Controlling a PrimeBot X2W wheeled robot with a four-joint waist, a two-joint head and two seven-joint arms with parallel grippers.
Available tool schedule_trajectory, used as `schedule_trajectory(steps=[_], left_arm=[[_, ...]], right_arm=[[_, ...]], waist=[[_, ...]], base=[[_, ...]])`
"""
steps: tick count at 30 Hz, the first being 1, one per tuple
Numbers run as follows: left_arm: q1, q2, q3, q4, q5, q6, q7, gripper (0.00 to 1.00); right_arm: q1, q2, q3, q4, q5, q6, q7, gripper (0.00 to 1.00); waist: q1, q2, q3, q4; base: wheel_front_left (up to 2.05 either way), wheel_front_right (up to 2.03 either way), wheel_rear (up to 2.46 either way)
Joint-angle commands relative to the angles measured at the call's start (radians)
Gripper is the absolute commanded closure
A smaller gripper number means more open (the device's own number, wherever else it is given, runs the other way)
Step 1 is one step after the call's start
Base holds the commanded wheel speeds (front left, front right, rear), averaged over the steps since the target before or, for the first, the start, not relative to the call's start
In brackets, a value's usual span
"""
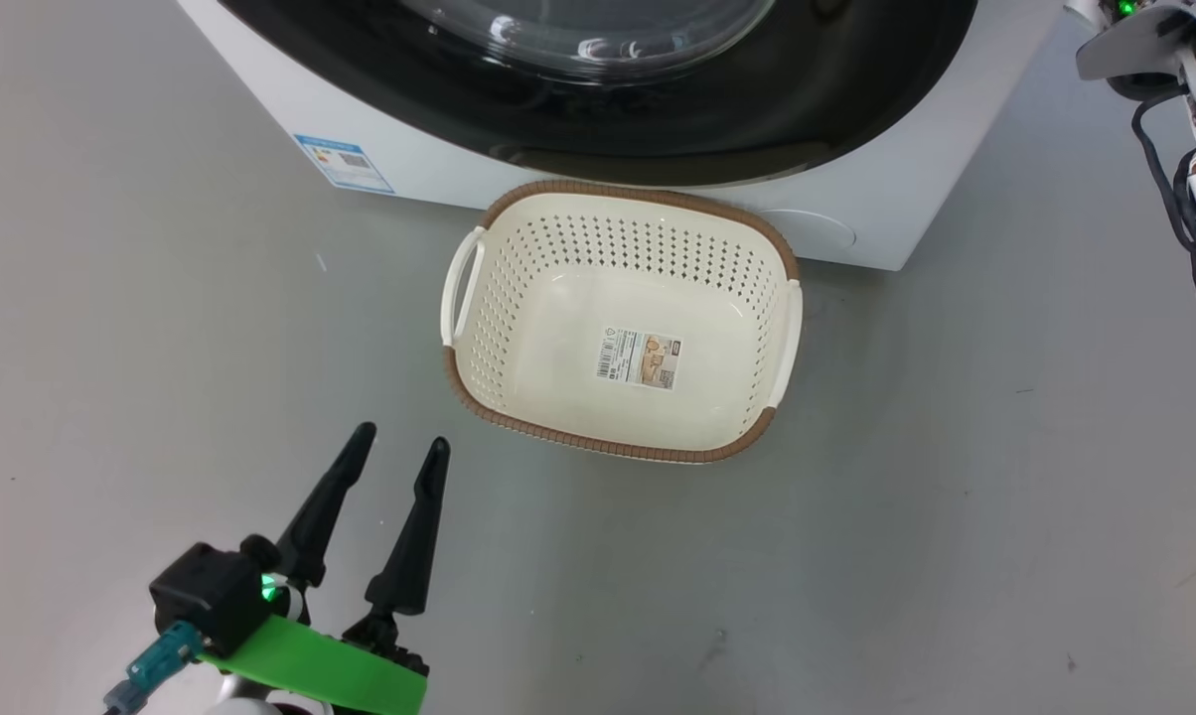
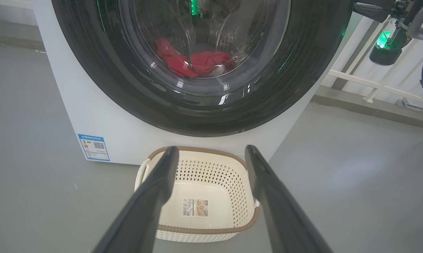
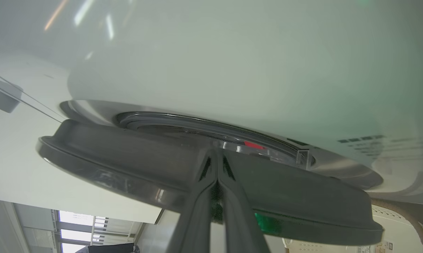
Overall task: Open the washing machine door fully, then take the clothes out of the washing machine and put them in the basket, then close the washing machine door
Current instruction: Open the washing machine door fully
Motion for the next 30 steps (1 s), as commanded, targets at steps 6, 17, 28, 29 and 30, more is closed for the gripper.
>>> schedule_trajectory(steps=[6, 17, 28, 29, 30], left_arm=[[-0.020, 0.021, 0.018, -0.021, -0.011, -0.006, -0.012, 0.00], [-0.035, 0.017, 0.015, -0.021, -0.011, -0.006, -0.012, 0.00], [-0.001, 0.005, 0.039, -0.023, 0.007, -0.006, -0.012, 0.00], [0.002, 0.004, 0.039, -0.024, 0.008, -0.006, -0.012, 0.00], [0.005, 0.003, 0.039, -0.024, 0.009, -0.006, -0.012, 0.00]], right_arm=[[-0.031, 0.026, 0.018, -0.019, -0.018, 0.001, -0.005, 1.00], [0.000, 0.028, 0.036, -0.050, -0.014, 0.001, 0.048, 1.00], [0.134, 0.015, 0.055, -0.145, 0.001, 0.001, 0.117, 1.00], [0.145, 0.014, 0.058, -0.153, 0.000, 0.001, 0.121, 1.00], [0.155, 0.014, 0.060, -0.160, 0.001, 0.001, 0.127, 1.00]], waist=[[0.0000, 0.0000, 0.013, 0.011], [0.0000, 0.0000, 0.008, 0.014], [0.0000, 0.0000, -0.057, -0.002], [0.0000, 0.0000, -0.061, -0.003], [0.0000, 0.0000, -0.065, -0.004]], base=[[0.00, 0.00, 0.00], [0.00, 0.00, 0.00], [0.00, 0.00, 0.00], [0.00, 0.00, 0.00], [0.00, 0.00, 0.00]])
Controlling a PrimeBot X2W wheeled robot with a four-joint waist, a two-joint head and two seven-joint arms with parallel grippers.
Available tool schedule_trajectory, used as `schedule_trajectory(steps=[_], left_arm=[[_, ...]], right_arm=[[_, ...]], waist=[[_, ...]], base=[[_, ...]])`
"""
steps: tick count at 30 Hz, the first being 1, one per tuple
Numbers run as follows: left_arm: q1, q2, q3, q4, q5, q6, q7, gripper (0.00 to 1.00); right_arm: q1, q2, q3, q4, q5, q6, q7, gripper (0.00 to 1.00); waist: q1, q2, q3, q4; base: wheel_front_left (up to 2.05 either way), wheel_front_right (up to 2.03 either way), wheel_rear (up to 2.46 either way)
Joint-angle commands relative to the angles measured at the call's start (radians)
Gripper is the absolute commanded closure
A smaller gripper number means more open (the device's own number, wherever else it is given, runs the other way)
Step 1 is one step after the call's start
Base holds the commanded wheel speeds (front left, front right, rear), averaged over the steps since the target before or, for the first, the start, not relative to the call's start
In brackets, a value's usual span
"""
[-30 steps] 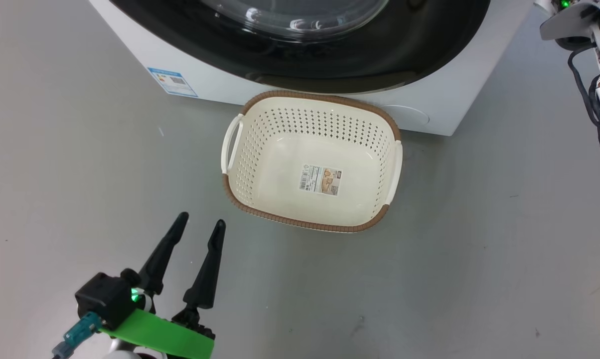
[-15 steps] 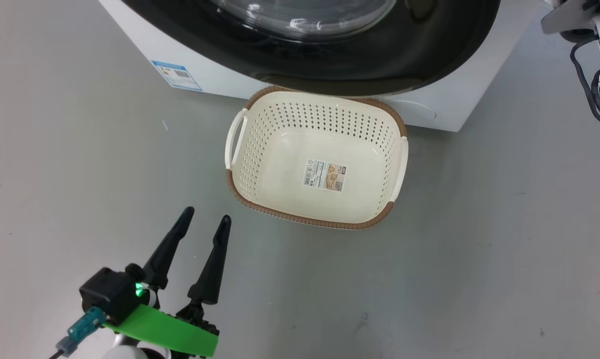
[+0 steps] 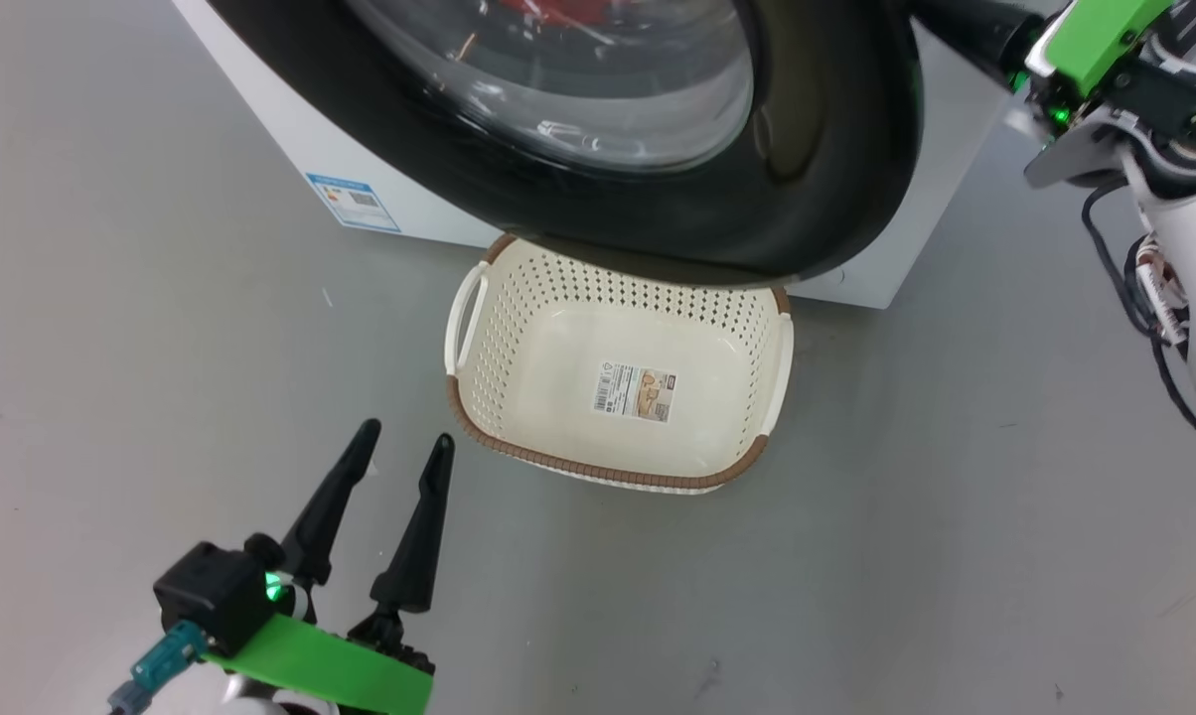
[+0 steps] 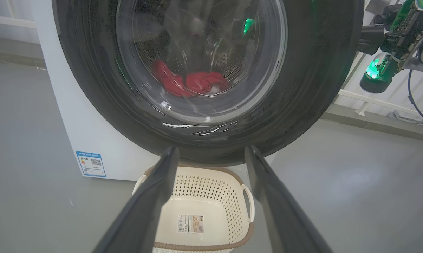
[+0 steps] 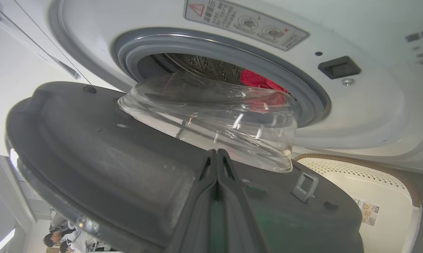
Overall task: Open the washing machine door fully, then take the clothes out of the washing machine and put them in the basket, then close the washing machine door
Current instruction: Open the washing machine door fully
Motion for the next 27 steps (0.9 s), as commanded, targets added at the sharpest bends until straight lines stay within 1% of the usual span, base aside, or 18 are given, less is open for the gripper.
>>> schedule_trajectory(steps=[1, 15, 27], left_arm=[[0.015, 0.015, 0.041, -0.024, 0.009, -0.006, -0.012, 0.00], [0.054, -0.001, 0.013, -0.027, 0.027, -0.006, -0.012, 0.00], [0.092, -0.011, 0.019, -0.028, 0.040, -0.006, -0.012, 0.00]], right_arm=[[0.034, 0.028, 0.014, -0.041, 0.008, 0.008, 0.018, 1.00], [0.197, 0.023, 0.050, -0.189, 0.024, 0.008, 0.102, 1.00], [0.317, 0.024, 0.085, -0.338, 0.029, 0.008, 0.149, 1.00]], waist=[[0.0000, -0.0001, -0.013, -0.005], [0.0000, -0.0001, -0.093, 0.015], [0.0000, -0.0001, -0.147, 0.043]], base=[[0.00, 0.00, 0.00], [0.00, 0.00, 0.00], [0.00, 0.00, 0.00]])
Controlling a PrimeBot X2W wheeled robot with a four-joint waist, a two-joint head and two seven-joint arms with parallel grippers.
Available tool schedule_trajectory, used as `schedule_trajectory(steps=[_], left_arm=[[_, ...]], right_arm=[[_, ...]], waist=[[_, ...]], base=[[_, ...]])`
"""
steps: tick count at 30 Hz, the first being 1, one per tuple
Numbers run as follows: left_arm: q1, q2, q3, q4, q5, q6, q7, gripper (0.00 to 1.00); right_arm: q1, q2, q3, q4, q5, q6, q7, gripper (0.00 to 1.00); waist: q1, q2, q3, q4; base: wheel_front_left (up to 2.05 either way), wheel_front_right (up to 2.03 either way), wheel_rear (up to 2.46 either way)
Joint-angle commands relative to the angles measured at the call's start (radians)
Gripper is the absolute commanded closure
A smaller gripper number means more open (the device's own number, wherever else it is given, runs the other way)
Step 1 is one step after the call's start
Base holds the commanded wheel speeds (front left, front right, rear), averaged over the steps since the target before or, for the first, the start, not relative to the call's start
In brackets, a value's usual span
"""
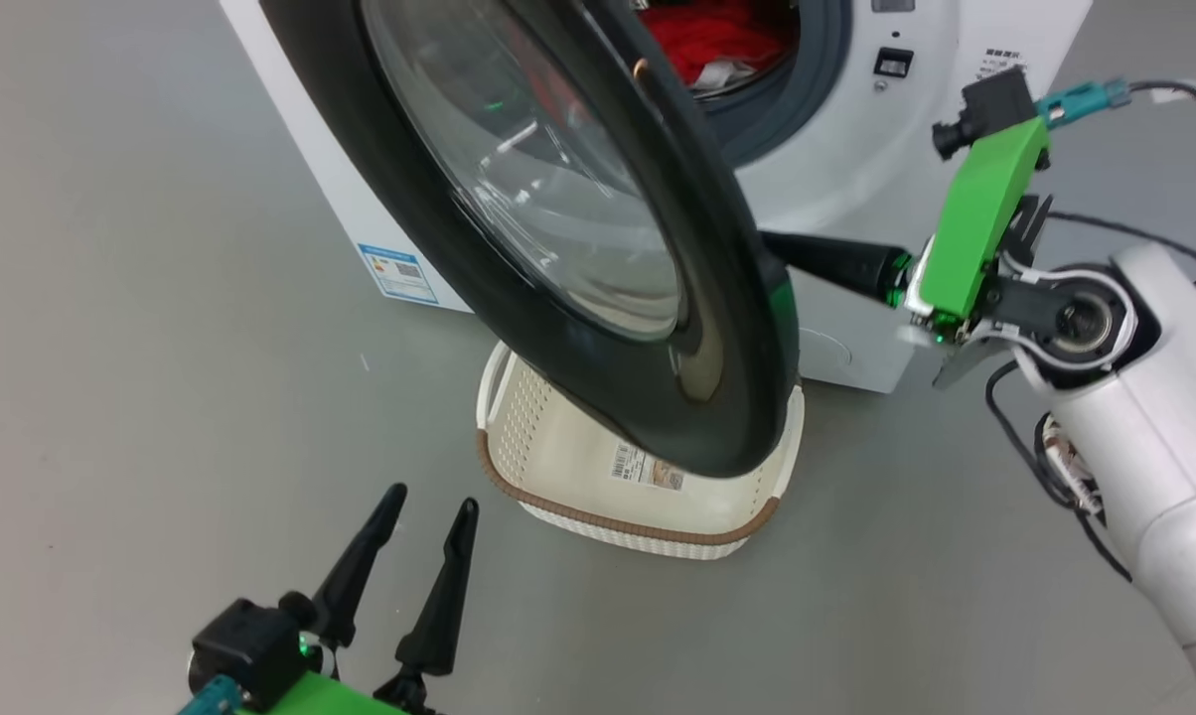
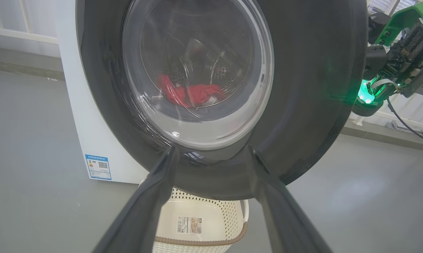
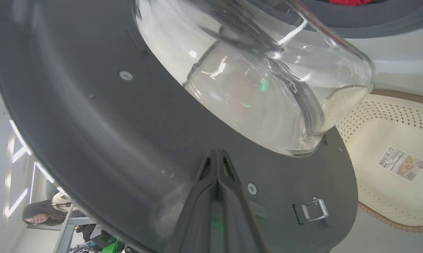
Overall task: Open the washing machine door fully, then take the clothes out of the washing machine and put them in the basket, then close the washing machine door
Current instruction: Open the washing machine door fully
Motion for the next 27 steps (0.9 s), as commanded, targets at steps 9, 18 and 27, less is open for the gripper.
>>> schedule_trajectory(steps=[9, 18, 27], left_arm=[[0.043, 0.000, 0.044, -0.020, 0.020, -0.006, -0.012, 0.00], [0.073, -0.009, 0.070, -0.011, 0.023, -0.006, -0.012, 0.00], [0.092, -0.016, 0.104, -0.001, 0.018, -0.006, -0.012, 0.00]], right_arm=[[0.122, 0.044, 0.042, -0.139, 0.015, 0.008, 0.018, 1.00], [0.188, 0.084, 0.087, -0.198, -0.005, 0.008, 0.016, 1.00], [0.213, 0.139, 0.120, -0.206, -0.030, 0.008, -0.030, 1.00]], waist=[[0.0000, -0.0001, -0.050, 0.067], [0.0000, -0.0001, -0.086, 0.142], [0.0000, -0.0001, -0.114, 0.210]], base=[[0.00, 0.00, 0.00], [0.00, 0.00, 0.00], [0.00, 0.00, 0.00]])
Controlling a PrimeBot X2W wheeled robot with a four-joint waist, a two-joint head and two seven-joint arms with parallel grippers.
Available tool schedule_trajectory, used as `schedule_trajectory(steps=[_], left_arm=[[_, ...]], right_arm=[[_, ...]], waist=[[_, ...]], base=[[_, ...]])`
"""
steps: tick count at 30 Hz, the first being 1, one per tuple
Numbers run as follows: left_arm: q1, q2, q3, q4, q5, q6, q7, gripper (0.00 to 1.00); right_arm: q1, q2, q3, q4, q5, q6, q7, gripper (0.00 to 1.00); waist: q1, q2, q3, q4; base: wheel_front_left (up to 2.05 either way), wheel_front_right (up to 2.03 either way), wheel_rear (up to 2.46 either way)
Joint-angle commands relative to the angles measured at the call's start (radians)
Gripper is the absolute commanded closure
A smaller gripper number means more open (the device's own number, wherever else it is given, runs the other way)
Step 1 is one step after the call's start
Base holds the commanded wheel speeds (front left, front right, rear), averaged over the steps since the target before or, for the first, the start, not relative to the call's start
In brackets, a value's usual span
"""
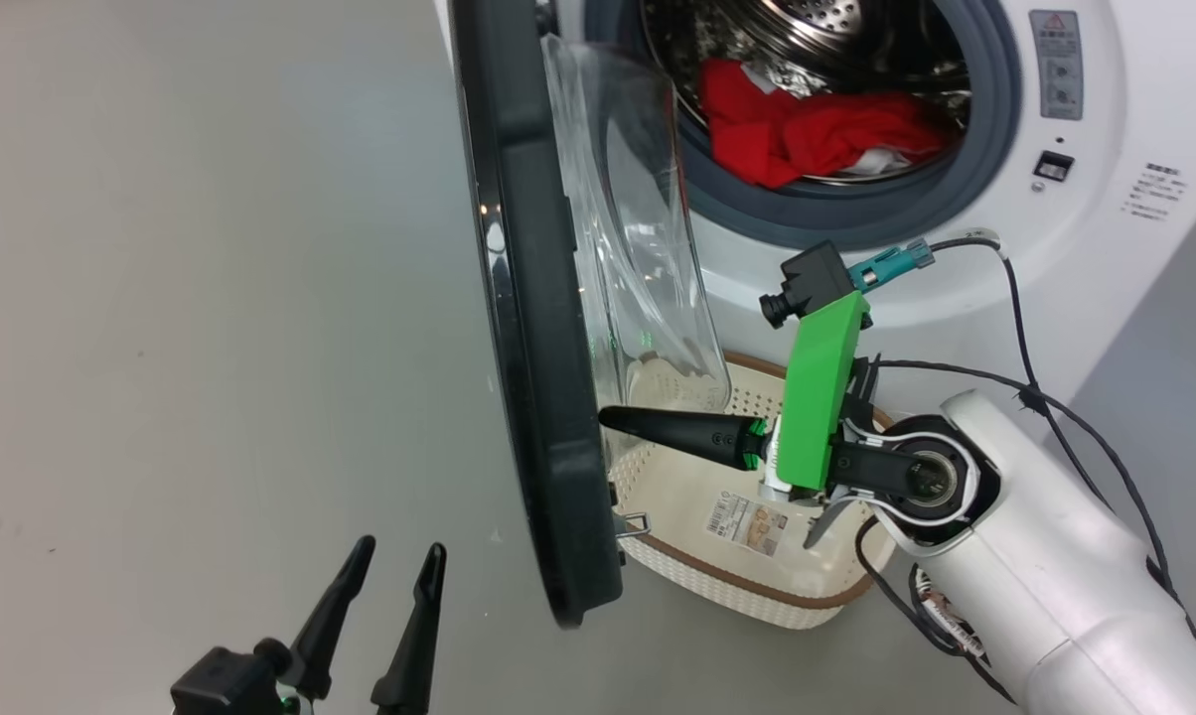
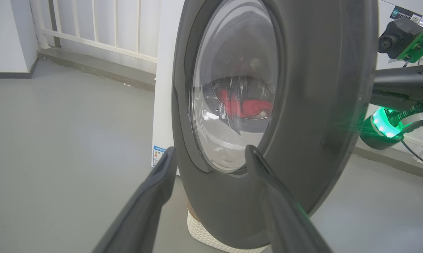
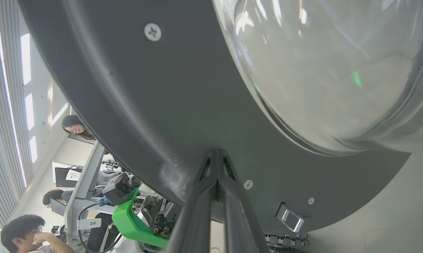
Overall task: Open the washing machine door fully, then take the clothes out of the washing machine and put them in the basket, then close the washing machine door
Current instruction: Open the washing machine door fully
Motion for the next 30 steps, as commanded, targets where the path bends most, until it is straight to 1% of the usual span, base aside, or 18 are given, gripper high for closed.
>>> schedule_trajectory(steps=[1, 6, 11, 21, 26, 27, 28, 29, 30], left_arm=[[-0.001, 0.009, 0.038, -0.017, 0.004, -0.006, -0.012, 0.00], [0.005, 0.003, 0.058, -0.023, 0.003, -0.006, -0.012, 0.00], [0.008, -0.008, 0.079, -0.030, 0.003, -0.006, -0.012, 0.00], [0.012, -0.016, 0.093, -0.033, 0.008, -0.006, -0.012, 0.00], [0.010, -0.014, 0.088, -0.028, 0.009, -0.006, -0.012, 0.00], [0.010, -0.013, 0.086, -0.026, 0.008, -0.006, -0.012, 0.00], [0.009, -0.012, 0.084, -0.023, 0.008, -0.006, -0.012, 0.00], [0.008, -0.011, 0.082, -0.021, 0.007, -0.006, -0.012, 0.00], [0.006, -0.010, 0.080, -0.018, 0.006, -0.006, -0.012, 0.00]], right_arm=[[0.011, 0.037, 0.008, -0.033, -0.011, 0.008, -0.026, 1.00], [-0.006, 0.068, 0.044, -0.013, -0.031, 0.008, -0.065, 1.00], [-0.034, 0.085, 0.077, 0.009, -0.043, 0.008, -0.107, 1.00], [-0.061, 0.097, 0.131, 0.031, -0.038, 0.008, -0.182, 1.00], [-0.053, 0.092, 0.141, 0.038, -0.032, 0.008, -0.210, 1.00], [-0.049, 0.089, 0.139, 0.040, -0.031, 0.008, -0.219, 0.78], [-0.045, 0.085, 0.138, 0.042, -0.032, 0.008, -0.228, 0.62], [-0.041, 0.080, 0.137, 0.044, -0.032, 0.008, -0.237, 0.40], [-0.036, 0.074, 0.138, 0.044, -0.033, 0.008, -0.243, 0.14]], waist=[[0.0000, 0.0000, -0.016, 0.026], [0.0000, 0.0000, -0.008, 0.033], [0.0000, 0.0000, 0.000, 0.038], [0.0000, 0.0000, -0.001, 0.038], [0.0000, 0.0000, -0.008, 0.034], [0.0000, 0.0000, -0.009, 0.033], [0.0000, 0.0000, -0.011, 0.032], [0.0000, 0.0000, -0.013, 0.030], [0.0000, 0.0000, -0.015, 0.029]], base=[[0.00, 0.00, 0.00], [0.00, 0.00, 0.00], [0.00, 0.00, 0.00], [0.00, 0.00, 0.00], [0.00, 0.00, 0.00], [0.00, 0.00, 0.00], [0.00, 0.00, 0.00], [0.00, 0.00, 0.00], [0.00, 0.00, 0.00]])
